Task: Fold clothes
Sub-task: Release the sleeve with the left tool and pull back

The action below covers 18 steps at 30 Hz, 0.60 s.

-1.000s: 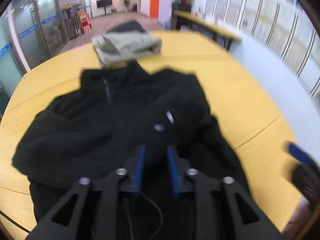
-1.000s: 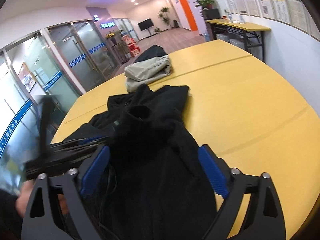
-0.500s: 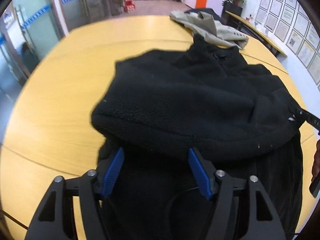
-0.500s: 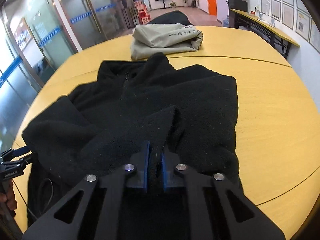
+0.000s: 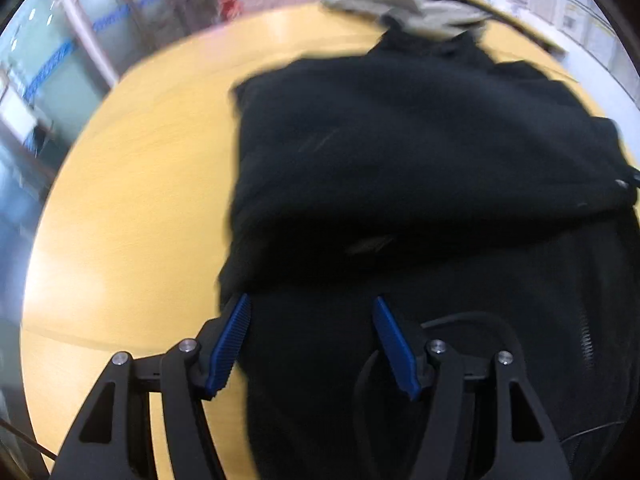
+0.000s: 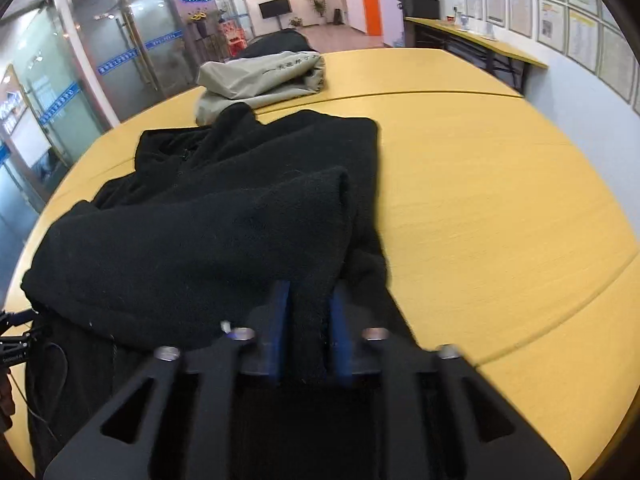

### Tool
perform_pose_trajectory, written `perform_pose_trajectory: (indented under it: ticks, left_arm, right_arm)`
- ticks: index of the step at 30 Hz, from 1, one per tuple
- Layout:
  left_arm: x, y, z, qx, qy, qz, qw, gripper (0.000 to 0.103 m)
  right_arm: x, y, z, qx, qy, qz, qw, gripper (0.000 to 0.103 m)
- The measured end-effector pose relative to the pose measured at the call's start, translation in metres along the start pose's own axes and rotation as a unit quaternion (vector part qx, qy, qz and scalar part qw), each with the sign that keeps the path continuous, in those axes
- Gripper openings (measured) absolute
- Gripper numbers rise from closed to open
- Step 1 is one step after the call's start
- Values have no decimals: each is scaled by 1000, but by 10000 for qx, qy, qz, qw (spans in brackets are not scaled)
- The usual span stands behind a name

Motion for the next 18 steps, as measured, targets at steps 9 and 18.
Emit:
perform_pose_trajectory:
  ticks: [9,18]
  left_arm:
    - [62,-37,-100,1288,543,1032,9848,86]
    - [72,-47,9,224,722,797,9939,84]
  right_arm:
    - [-10,-19,-6,-164,0,144,9998,68]
    - [-49,-31,45,-814,-397,-39,9959,66]
Point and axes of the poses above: each gripper's, at about its wrist camera, not at the fingertips, and z roughly the way its jaws point, x to its right, y to its underside, the point moved 3 cm from there along z, roughly the way its jaws point, and after that the axes turned 5 degrees about y, right-handed, at the moved point
